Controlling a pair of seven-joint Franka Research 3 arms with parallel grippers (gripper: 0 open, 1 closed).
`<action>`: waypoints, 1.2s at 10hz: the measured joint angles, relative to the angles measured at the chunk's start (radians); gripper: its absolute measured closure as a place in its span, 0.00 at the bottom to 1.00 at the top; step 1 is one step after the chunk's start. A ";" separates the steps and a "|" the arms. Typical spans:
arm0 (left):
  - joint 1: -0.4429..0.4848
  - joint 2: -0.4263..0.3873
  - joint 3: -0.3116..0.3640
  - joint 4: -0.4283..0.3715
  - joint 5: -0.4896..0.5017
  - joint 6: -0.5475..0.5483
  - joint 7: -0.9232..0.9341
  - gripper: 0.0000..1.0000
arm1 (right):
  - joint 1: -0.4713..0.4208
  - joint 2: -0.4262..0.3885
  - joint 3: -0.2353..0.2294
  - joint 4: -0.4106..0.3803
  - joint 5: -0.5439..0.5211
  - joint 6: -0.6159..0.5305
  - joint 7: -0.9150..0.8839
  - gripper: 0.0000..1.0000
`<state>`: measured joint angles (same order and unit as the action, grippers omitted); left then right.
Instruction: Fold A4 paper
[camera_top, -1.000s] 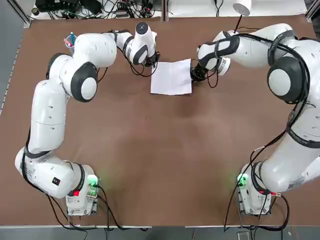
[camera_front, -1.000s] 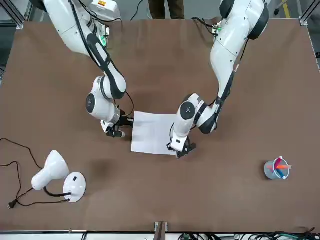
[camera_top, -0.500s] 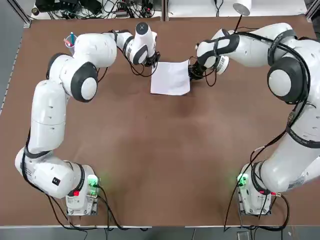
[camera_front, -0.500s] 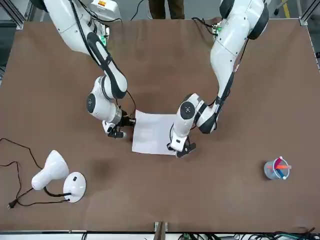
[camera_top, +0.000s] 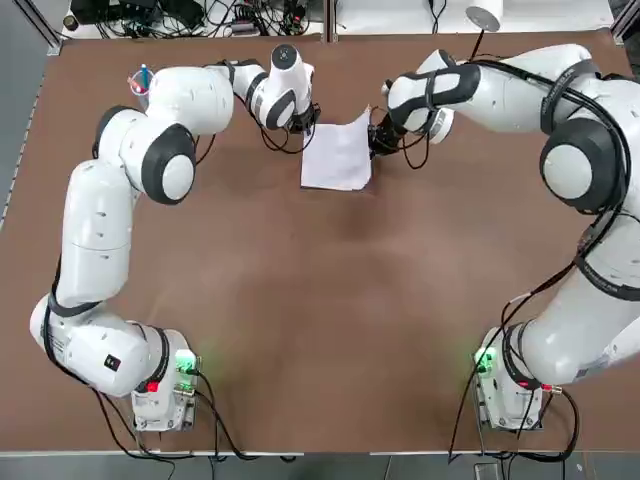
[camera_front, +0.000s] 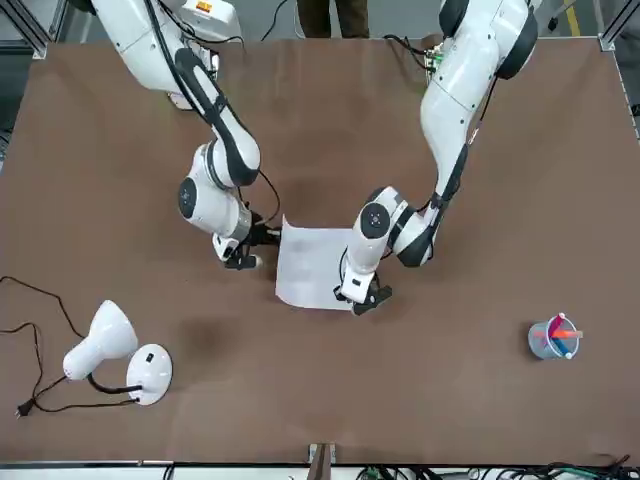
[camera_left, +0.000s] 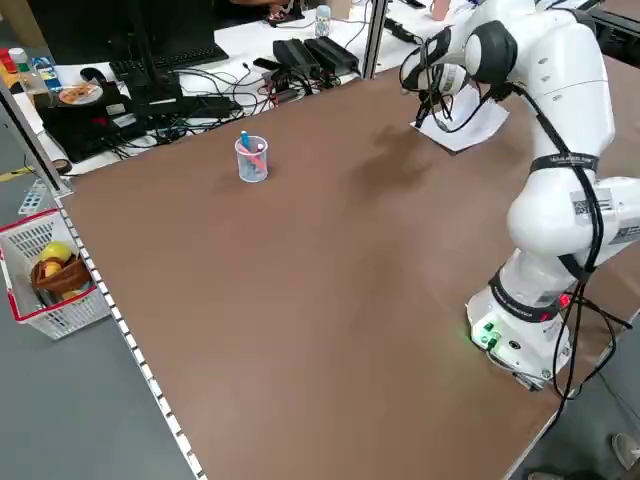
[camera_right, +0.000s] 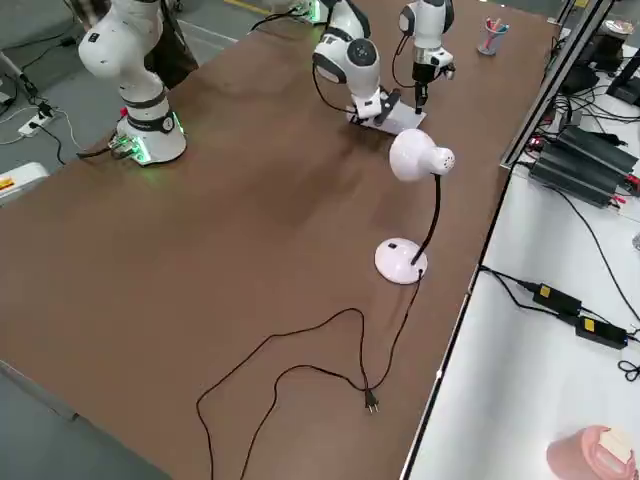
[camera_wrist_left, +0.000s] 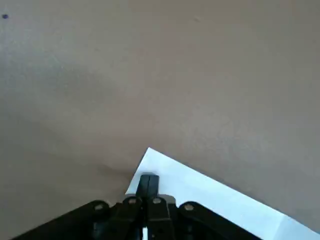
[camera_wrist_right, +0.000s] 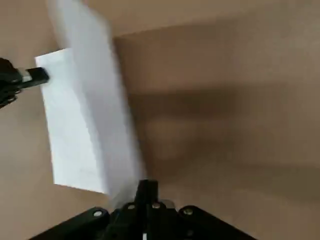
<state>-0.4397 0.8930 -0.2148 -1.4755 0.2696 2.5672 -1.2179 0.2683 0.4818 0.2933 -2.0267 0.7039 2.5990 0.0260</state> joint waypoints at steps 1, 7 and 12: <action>0.000 0.000 0.000 0.000 0.000 0.000 0.000 0.99 | 0.000 -0.004 0.009 0.000 0.000 0.000 0.001 0.99; 0.000 0.000 0.000 0.000 0.000 0.000 0.000 0.99 | 0.024 -0.004 0.047 0.011 0.130 0.009 0.003 0.98; -0.002 -0.001 0.000 -0.003 0.020 0.005 0.000 0.99 | 0.084 0.023 0.051 0.053 0.186 0.074 0.007 0.98</action>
<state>-0.4415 0.8925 -0.2145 -1.4784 0.2897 2.5718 -1.2177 0.3519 0.5049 0.3444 -1.9734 0.8896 2.6727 0.0326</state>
